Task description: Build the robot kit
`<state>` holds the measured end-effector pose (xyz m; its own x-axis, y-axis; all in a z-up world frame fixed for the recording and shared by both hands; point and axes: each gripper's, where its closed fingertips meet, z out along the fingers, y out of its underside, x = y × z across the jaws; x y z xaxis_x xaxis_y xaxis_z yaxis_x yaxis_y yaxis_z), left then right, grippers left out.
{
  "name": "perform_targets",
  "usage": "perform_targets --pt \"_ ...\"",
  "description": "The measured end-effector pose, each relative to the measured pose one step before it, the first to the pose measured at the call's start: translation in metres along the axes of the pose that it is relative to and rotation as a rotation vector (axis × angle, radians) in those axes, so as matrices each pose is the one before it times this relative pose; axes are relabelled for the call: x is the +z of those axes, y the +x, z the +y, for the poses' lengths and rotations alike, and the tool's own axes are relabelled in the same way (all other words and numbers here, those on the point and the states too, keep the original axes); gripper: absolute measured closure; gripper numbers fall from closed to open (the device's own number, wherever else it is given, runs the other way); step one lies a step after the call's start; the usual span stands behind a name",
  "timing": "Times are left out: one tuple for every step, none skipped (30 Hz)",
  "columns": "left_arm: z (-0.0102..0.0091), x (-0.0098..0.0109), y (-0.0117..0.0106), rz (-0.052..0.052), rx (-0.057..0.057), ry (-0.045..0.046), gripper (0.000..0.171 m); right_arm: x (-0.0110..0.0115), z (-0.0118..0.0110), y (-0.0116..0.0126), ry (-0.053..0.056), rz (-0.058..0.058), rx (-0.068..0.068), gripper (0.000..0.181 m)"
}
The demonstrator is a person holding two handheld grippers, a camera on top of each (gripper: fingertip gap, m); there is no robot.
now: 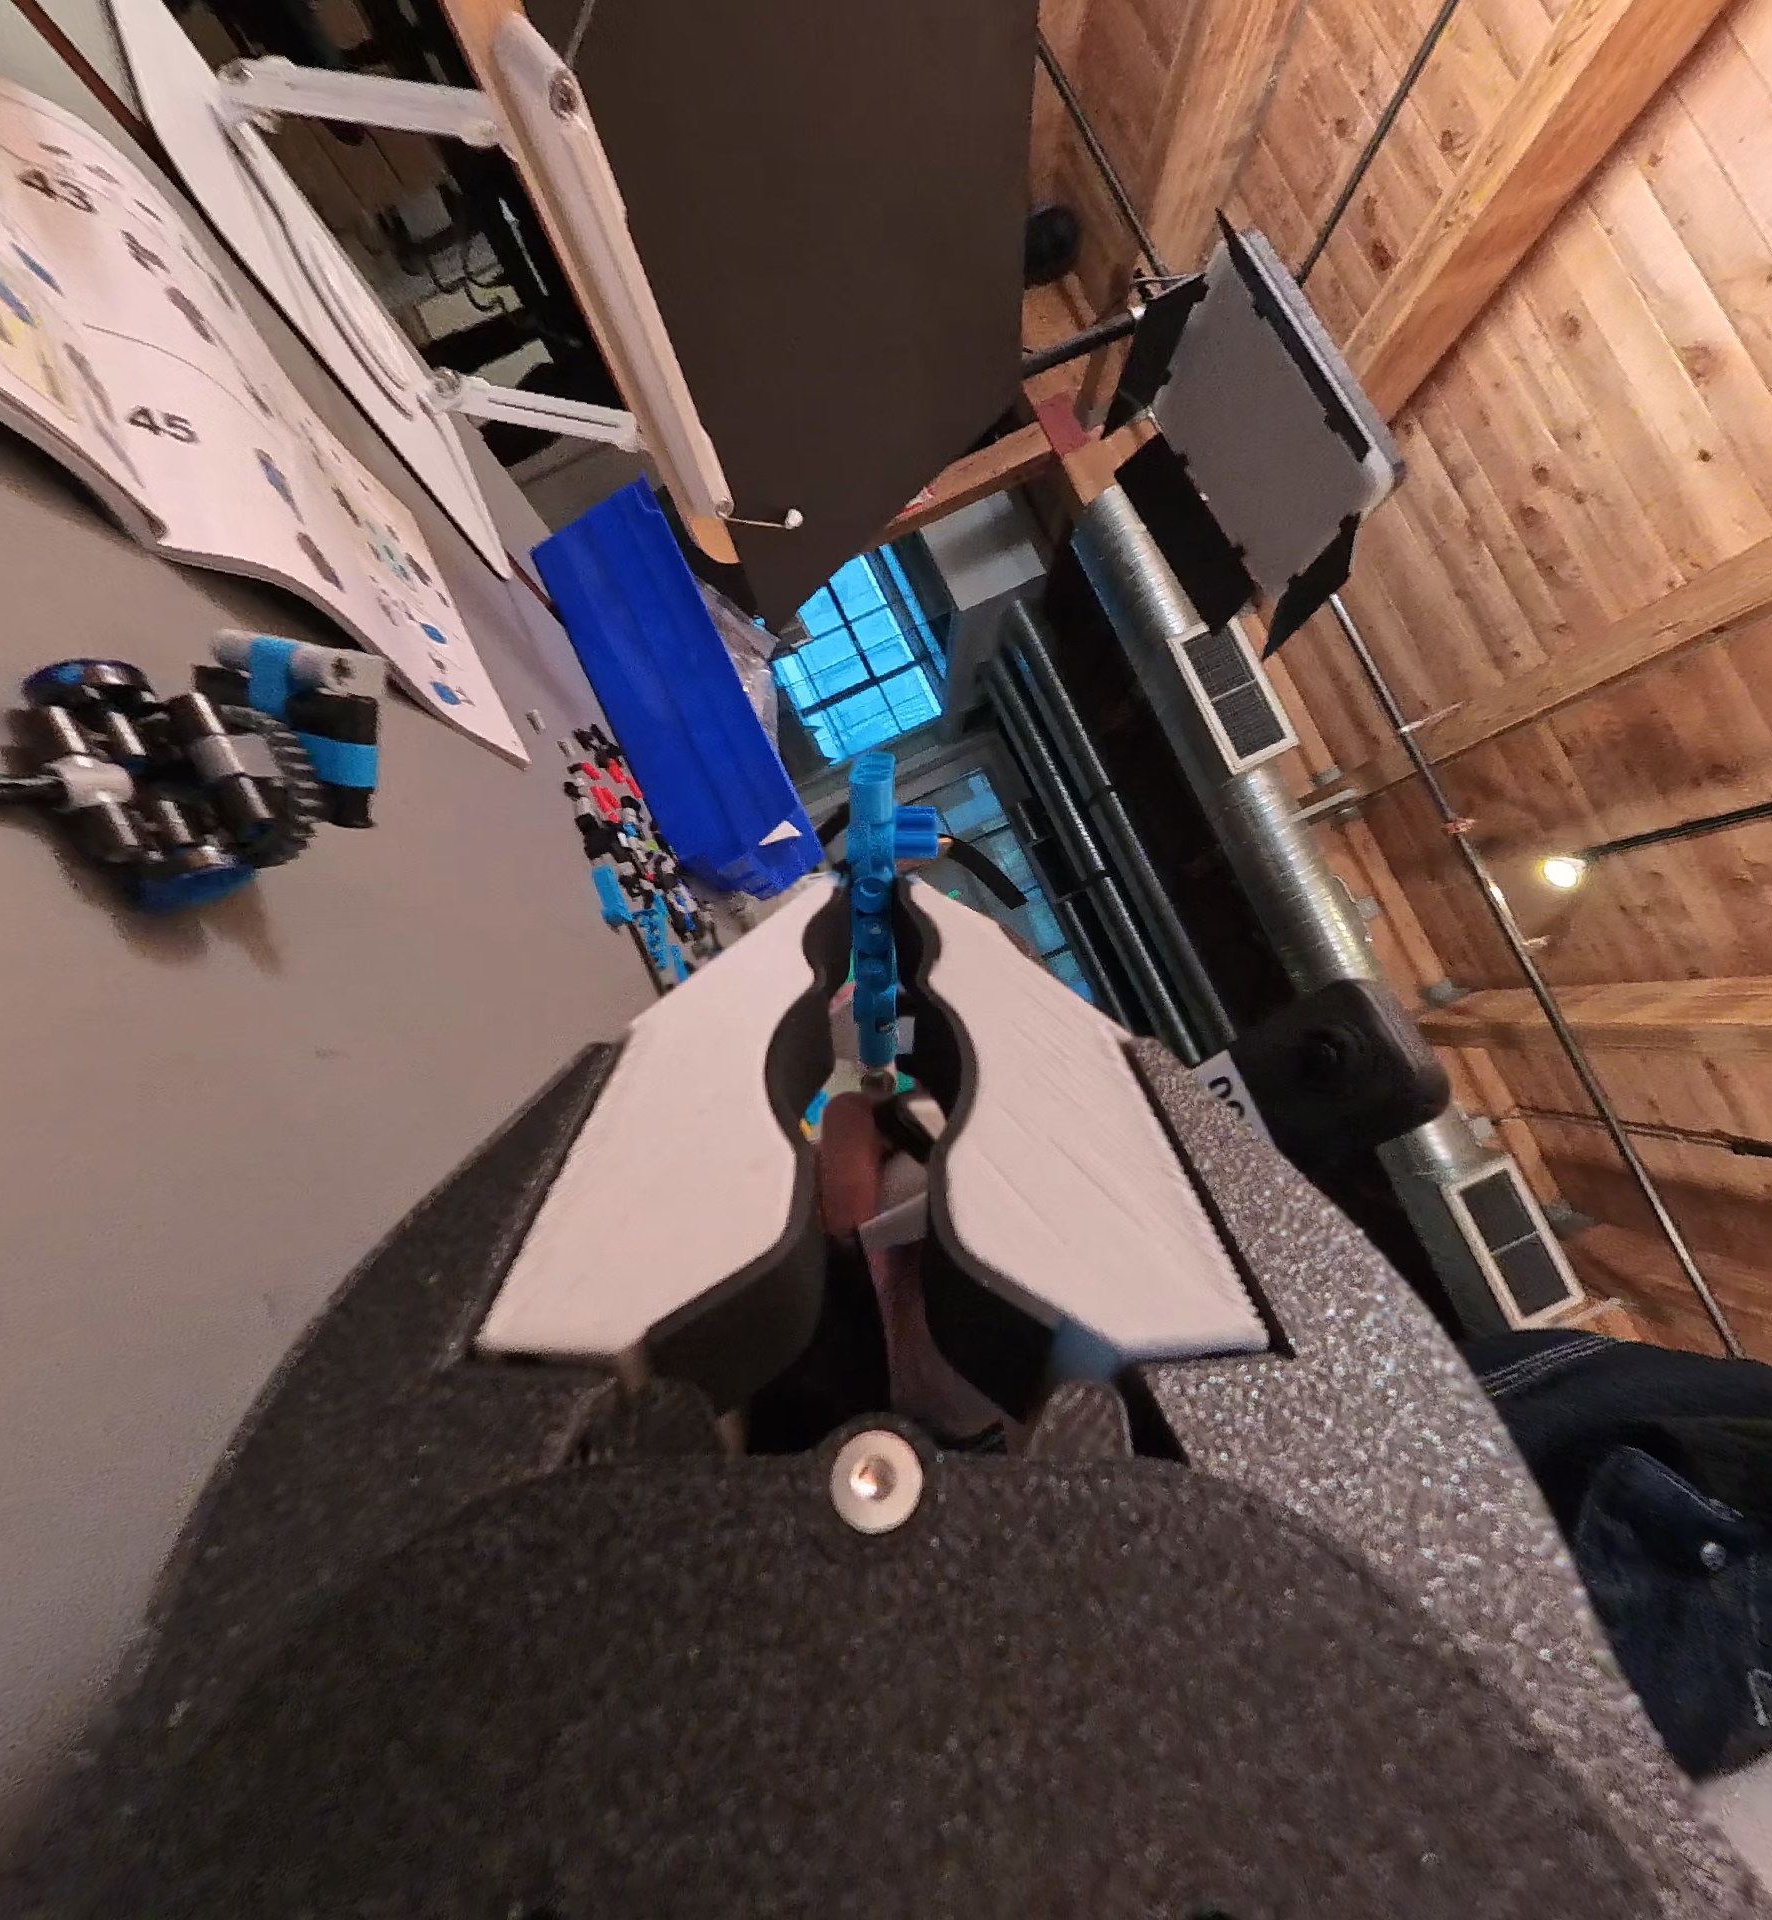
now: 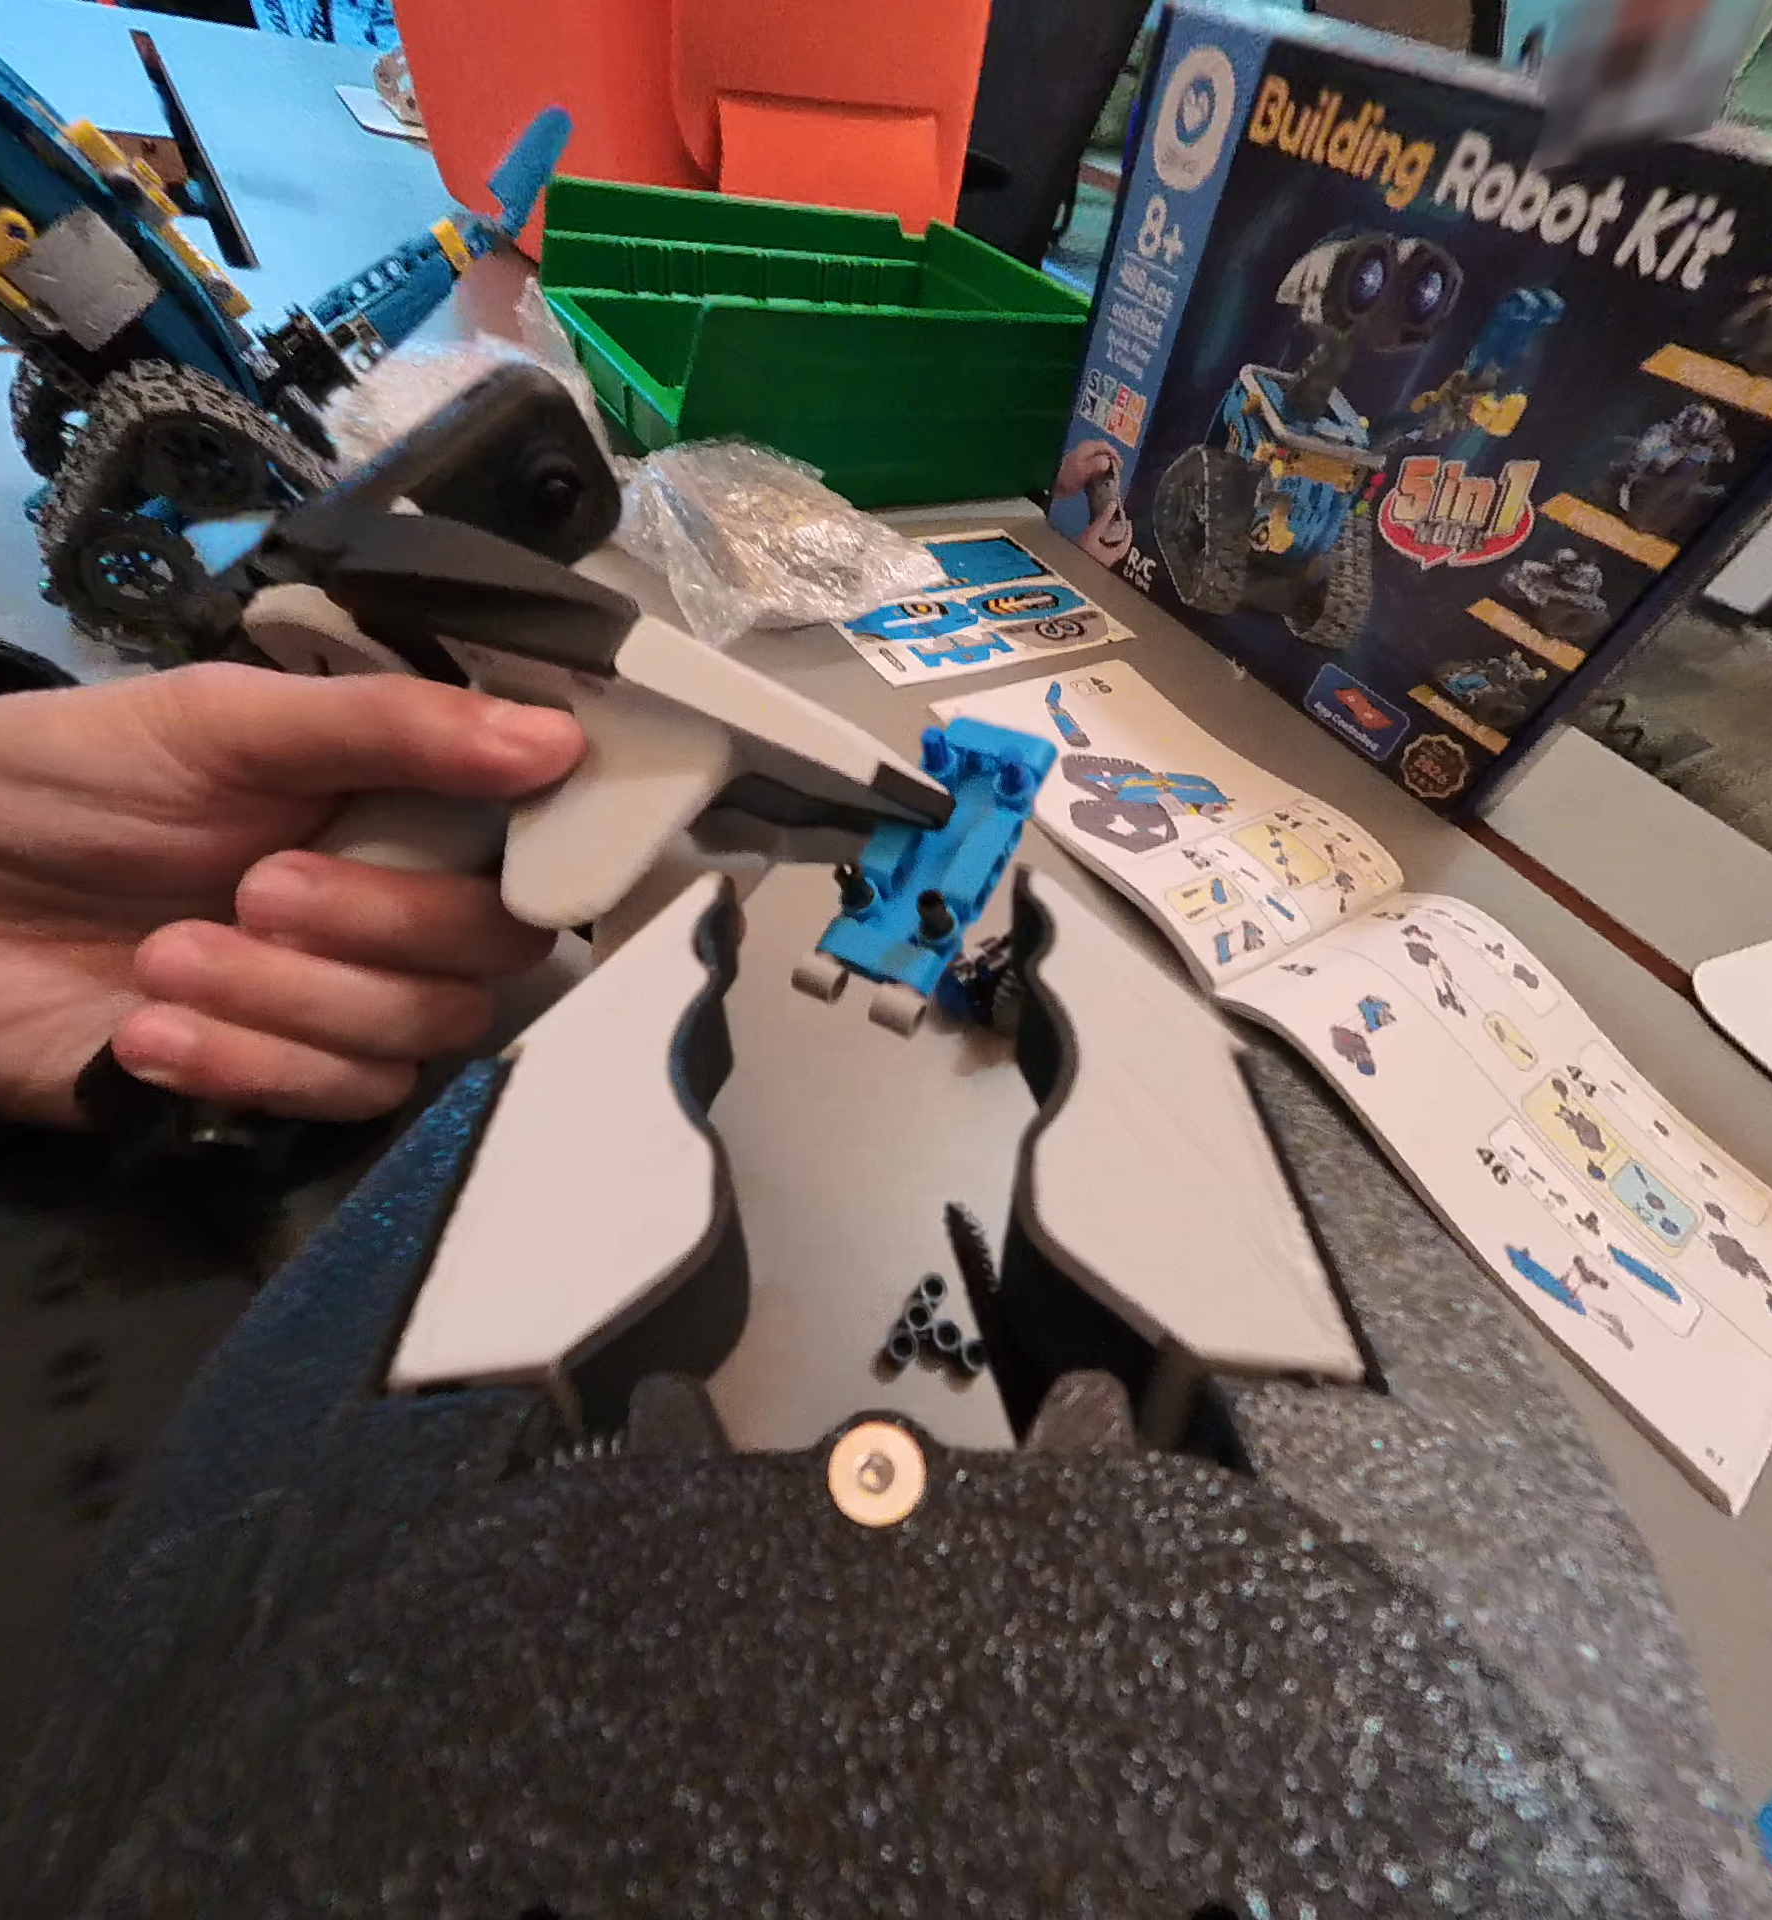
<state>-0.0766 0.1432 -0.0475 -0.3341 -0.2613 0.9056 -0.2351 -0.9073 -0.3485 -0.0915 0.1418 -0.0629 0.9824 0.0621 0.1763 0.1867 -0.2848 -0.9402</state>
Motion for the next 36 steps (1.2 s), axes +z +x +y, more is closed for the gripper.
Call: perform_targets --pt "-0.00019 -0.00033 0.00209 0.0096 -0.0053 0.00652 0.165 -0.00118 -0.00137 0.00090 0.0066 0.0063 -0.0153 0.135" --pt "0.00077 -0.00048 0.00002 -0.0010 0.0012 -0.00101 0.165 -0.00163 0.00292 0.00263 -0.0128 0.0097 -0.0186 0.143" --pt "0.00219 0.00003 0.00062 0.0066 -0.0052 -0.01293 0.164 -0.00267 0.00216 0.00310 -0.0051 0.0030 -0.0059 0.150" --pt "0.00137 -0.00014 0.00113 0.0124 -0.0151 -0.00789 0.164 -0.00376 0.00021 0.00328 0.0069 -0.0081 0.0117 0.155" --pt "0.00249 0.00014 0.00077 0.0082 -0.0082 -0.01474 0.164 -0.00357 -0.00108 0.00317 0.0138 -0.0218 0.0168 0.157" --pt "0.00299 0.00029 0.00227 0.0143 -0.0023 -0.01852 0.164 -0.00300 -0.00067 0.00015 0.0119 -0.0502 0.0216 0.157" --pt "0.00344 0.00033 0.00301 0.0150 0.0029 -0.02322 0.163 -0.00320 -0.00167 -0.00143 0.0195 -0.0643 0.0182 0.157" --pt "0.00420 0.00079 0.00121 -0.0003 0.0113 -0.02756 0.163 -0.00304 0.00086 -0.00057 -0.0030 -0.0657 0.0241 0.157" --pt "0.00377 0.00115 0.00169 0.0012 0.0182 -0.02466 0.163 -0.00277 0.00121 -0.00104 -0.0063 -0.0662 0.0347 0.157" --pt "0.00343 0.00184 0.00278 0.0053 0.0176 -0.02499 0.162 -0.00365 0.00015 -0.00062 0.0059 -0.0635 0.0294 0.157" --pt "0.00270 0.00191 0.00383 0.0106 0.0243 -0.02290 0.155 -0.00375 0.00087 -0.00008 0.0002 -0.0667 0.0547 0.157" --pt "0.00225 0.00181 0.00401 0.0098 0.0320 -0.02105 0.147 -0.00415 0.00171 -0.00040 0.0043 -0.0821 0.0728 0.157" --pt "0.00130 0.00148 0.00275 -0.0024 0.0392 -0.01637 0.138 -0.00593 0.00013 -0.00202 0.0265 -0.1045 0.0818 0.157" --pt "0.00069 0.00124 0.00166 -0.0134 0.0486 -0.01146 0.130 -0.00727 -0.00251 -0.00189 0.0559 -0.1051 0.0842 0.158" --pt "0.00095 0.00129 0.00137 -0.0176 0.0577 -0.01088 0.125 -0.00688 -0.00534 -0.00657 0.0535 -0.1234 0.1066 0.158" --pt "0.00199 0.00177 0.00334 -0.0091 0.0621 -0.01696 0.122 -0.00422 -0.00694 -0.01475 0.0399 -0.1451 0.0923 0.158" --pt "0.00269 0.00222 0.00591 0.0028 0.0652 -0.02232 0.122 -0.00004 -0.00281 -0.01296 0.0125 -0.0987 0.0303 0.158" --pt "0.00259 0.00231 0.00721 0.0077 0.0702 -0.01980 0.122 0.00287 0.00292 -0.00376 -0.0244 -0.0246 -0.0050 0.158" --pt "0.00205 0.00231 0.00732 0.0070 0.0702 -0.01451 0.122 0.00430 0.00730 -0.00071 -0.0514 -0.0090 0.0005 0.158" --pt "0.00195 0.00185 0.00515 -0.0033 0.0658 -0.01280 0.121 0.00432 0.00803 -0.00002 -0.0552 -0.0044 0.0082 0.158" --pt "0.00344 0.00184 0.00334 -0.0080 0.0600 -0.01958 0.122 0.00326 0.00397 -0.00108 -0.0251 -0.0026 -0.0031 0.158" --pt "0.00475 0.00191 0.00314 -0.0023 0.0474 -0.02745 0.124 0.00227 0.00133 -0.00456 -0.0076 -0.0211 -0.0012 0.158" --pt "0.00478 0.00195 0.00302 0.0022 0.0340 -0.02787 0.130 0.00115 -0.00024 -0.00327 0.0024 -0.0146 0.0019 0.158" --pt "0.00405 0.00146 0.00034 -0.0104 0.0283 -0.02427 0.140 -0.00023 -0.00127 0.00137 0.0125 0.0125 -0.0036 0.158" --pt "0.00247 0.00064 -0.00064 -0.0123 0.0243 -0.01492 0.141 -0.00050 0.00122 0.00134 -0.0036 0.0069 0.0072 0.158" --pt "0.00163 0.00030 -0.00162 -0.0149 0.0147 -0.01260 0.145 -0.00099 0.00215 0.00042 -0.0122 0.0037 0.0067 0.158" --pt "0.00060 0.00012 -0.00145 -0.0118 0.0112 -0.00467 0.146 -0.00073 0.00077 0.00081 -0.0052 0.0121 -0.0034 0.158" --pt "0.00019 0.00009 -0.00113 -0.0103 0.0068 -0.00009 0.146 -0.00069 -0.00004 0.00178 -0.0004 0.0184 -0.0073 0.158" --pt "0.00082 0.00025 -0.00017 -0.0034 0.0054 -0.00182 0.144 -0.00039 0.00078 0.00024 -0.0062 0.0046 0.0024 0.158" --pt "0.00116 0.00050 -0.00071 -0.0035 -0.0031 -0.00334 0.142 -0.00027 0.00133 -0.00058 -0.0075 -0.0035 0.0054 0.158" --pt "0.00040 0.00017 -0.00109 -0.0023 -0.0121 -0.00175 0.141 -0.00041 0.00007 0.00071 0.0022 0.0059 -0.0013 0.158" --pt "0.00012 -0.00003 -0.00095 0.0015 -0.0141 -0.00294 0.138 -0.00007 0.00012 0.00031 0.0022 0.0003 0.0047 0.158" --pt "0.00041 0.00008 0.00141 0.0133 -0.0105 -0.00412 0.139 0.00035 0.00074 -0.00074 -0.0031 -0.0113 0.0137 0.158" --pt "0.00016 0.00016 0.00210 0.0134 -0.0042 -0.00063 0.142 0.00034 0.00045 -0.00091 -0.0008 -0.0107 0.0092 0.158" --pt "-0.00005 -0.00007 0.00024 -0.0031 0.0071 -0.00008 0.144 0.00011 -0.00005 0.00040 0.0017 0.0011 0.0026 0.158" --pt "0.00012 -0.00013 -0.00124 -0.0141 0.0133 -0.00079 0.144 -0.00066 -0.00043 0.00148 0.0023 0.0115 -0.0037 0.158"
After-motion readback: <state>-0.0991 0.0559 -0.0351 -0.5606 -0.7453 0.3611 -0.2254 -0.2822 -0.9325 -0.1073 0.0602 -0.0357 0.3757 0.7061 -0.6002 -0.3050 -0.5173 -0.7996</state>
